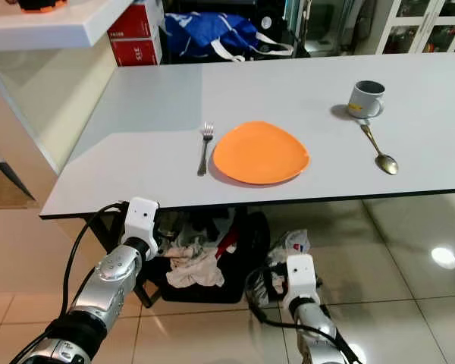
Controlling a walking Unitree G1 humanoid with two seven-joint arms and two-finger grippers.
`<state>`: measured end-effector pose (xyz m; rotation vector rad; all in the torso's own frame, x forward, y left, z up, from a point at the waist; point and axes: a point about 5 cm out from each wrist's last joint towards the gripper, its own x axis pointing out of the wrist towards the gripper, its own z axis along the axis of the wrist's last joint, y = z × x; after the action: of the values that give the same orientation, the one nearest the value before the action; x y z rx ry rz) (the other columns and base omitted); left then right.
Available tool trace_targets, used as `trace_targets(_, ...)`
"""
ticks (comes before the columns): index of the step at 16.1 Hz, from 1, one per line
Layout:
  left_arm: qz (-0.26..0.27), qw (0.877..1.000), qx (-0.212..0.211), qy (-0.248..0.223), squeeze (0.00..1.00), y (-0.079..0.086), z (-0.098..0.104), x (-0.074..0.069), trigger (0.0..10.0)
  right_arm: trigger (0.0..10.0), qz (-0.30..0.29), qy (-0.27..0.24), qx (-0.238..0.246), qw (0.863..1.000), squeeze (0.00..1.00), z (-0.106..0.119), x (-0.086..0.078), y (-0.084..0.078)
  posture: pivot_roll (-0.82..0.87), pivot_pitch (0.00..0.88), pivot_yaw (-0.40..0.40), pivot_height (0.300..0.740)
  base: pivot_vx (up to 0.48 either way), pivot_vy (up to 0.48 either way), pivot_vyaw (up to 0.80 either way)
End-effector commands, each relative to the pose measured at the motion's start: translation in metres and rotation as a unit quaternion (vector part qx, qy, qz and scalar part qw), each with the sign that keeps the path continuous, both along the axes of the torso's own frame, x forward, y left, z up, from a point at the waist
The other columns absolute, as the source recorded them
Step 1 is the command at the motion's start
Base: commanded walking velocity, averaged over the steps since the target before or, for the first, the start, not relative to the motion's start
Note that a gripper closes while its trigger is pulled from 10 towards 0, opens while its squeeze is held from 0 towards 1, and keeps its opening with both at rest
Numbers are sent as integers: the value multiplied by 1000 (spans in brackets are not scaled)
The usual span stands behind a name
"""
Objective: Setting the table
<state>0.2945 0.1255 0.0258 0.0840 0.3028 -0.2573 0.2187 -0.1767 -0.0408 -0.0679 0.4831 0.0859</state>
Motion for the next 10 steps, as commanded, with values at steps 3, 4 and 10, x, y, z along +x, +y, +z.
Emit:
trace_targets(3, 60, 964, 13, 258, 0, 25, -73, -53, 10000, 10000, 0, 23, -4, 1000, 0, -6, -3, -2, -163, 0, 46, 727, 0, 0, 0)
trace_targets(4, 65, 960, 15, 273, 0, 26, -76, -56, 10000, 10000, 1, 29, -6, 1000, 0, -8, -4, -3, -162, 0, 45, 727, 0, 0, 0)
trace_targets(10, 26, 996, 15, 82, 0, 16, -36, -29, 10000, 10000, -5, 25, -18, 1000, 0, -9, -9, -11, -168, 0, 45, 727, 0, 0, 0)
